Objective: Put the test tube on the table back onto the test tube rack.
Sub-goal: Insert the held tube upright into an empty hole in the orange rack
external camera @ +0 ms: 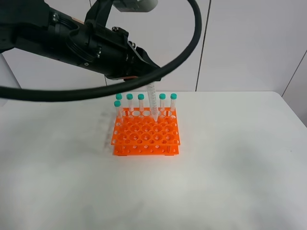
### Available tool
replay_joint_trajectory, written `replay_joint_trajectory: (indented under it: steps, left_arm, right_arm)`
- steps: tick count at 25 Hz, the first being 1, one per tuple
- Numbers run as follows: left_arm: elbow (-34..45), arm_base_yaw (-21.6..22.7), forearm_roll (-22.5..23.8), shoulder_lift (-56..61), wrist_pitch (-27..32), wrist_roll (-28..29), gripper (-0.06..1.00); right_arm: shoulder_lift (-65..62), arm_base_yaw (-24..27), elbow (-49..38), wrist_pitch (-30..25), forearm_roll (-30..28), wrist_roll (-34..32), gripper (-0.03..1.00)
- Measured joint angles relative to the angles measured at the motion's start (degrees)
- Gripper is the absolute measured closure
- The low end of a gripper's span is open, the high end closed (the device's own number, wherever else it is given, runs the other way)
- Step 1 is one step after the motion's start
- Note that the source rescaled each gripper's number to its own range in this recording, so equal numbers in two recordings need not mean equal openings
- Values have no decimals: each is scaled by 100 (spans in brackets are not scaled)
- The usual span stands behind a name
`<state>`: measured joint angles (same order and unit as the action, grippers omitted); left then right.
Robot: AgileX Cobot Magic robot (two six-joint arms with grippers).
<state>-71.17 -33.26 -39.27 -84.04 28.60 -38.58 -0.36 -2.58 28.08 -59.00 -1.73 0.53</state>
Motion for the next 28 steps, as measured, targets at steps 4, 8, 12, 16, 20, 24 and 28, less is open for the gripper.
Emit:
replay_joint_trajectory:
  steps: [4, 8, 12, 16, 20, 24, 28]
  left_arm:
    - [0, 0, 4, 0, 0, 0, 94]
    - [0, 0, 4, 0, -10, -22, 94]
    - [0, 0, 4, 0, -16, -63, 94]
    - [0, 0, 4, 0, -16, -61, 94]
    - [0, 0, 4, 0, -20, -61, 94]
    - [0, 0, 4, 0, -20, -87, 94]
    - [7, 0, 4, 0, -130, -254, 94]
  right_arm:
    - [0, 0, 0, 0, 5, 0, 43]
    - [0, 0, 0, 0, 5, 0, 43]
    - [0, 0, 0, 0, 5, 0, 43]
    - [0, 0, 0, 0, 5, 0, 43]
    - [0, 0, 0, 0, 5, 0, 43]
    - [0, 0, 0, 0, 5, 0, 43]
    - [0, 0, 0, 0, 5, 0, 43]
